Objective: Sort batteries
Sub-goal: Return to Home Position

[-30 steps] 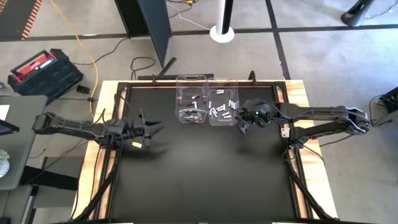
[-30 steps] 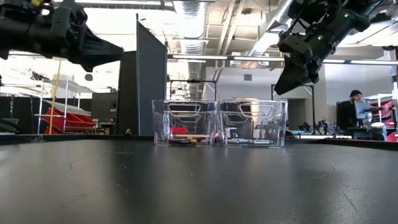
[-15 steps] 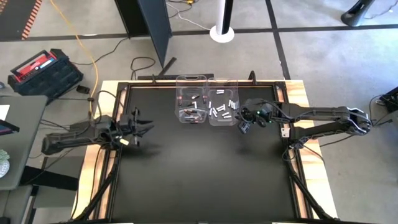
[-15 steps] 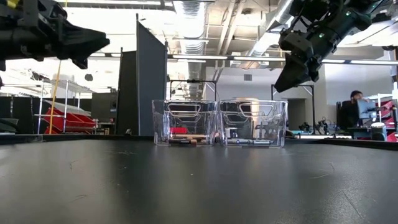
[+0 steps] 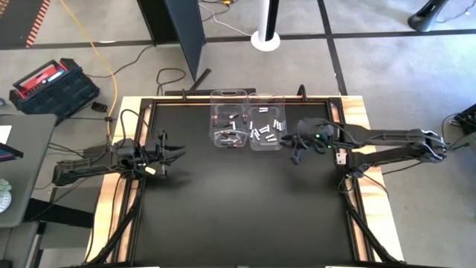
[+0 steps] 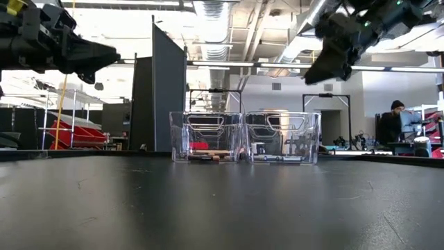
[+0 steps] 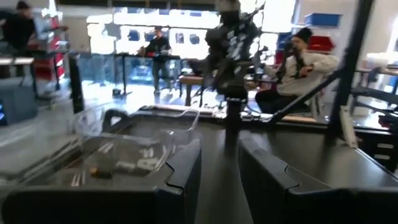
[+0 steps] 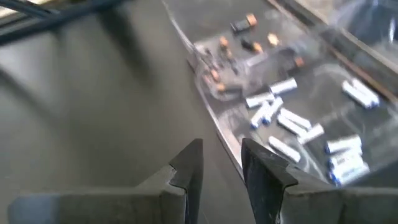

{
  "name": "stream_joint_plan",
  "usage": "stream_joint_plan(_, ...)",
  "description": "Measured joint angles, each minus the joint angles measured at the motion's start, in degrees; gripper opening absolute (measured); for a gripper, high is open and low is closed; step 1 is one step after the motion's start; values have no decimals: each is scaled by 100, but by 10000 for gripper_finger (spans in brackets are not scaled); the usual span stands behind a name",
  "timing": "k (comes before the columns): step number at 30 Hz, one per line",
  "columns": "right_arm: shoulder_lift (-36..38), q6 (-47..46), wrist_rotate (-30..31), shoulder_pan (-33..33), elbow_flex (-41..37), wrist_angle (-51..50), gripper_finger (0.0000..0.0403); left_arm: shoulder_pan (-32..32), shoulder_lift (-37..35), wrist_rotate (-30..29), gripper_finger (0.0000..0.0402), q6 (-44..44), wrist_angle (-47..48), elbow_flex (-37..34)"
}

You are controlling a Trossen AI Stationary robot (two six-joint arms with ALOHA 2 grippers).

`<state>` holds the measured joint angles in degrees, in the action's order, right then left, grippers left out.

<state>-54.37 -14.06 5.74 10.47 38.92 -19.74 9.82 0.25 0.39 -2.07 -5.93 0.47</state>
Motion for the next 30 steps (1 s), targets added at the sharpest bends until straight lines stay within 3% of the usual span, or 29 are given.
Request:
stream_joint_plan(5, 560, 205, 0, -118, -465, 669, 127, 0, 0, -111, 99, -168, 314, -3)
stream_joint_plan(14, 2063, -835, 2, -434, -2151, 2128, 127, 0, 9, -124, 99, -312, 428, -4)
stream_joint_plan(20, 3096, -996, 9, -791, -2749, 2225, 127, 0, 11, -123, 99, -312, 428, -4)
stream_joint_plan(30, 5417, -665, -227, -822, -3401, 2043, 127, 0, 9, -121, 99, -312, 430, -7)
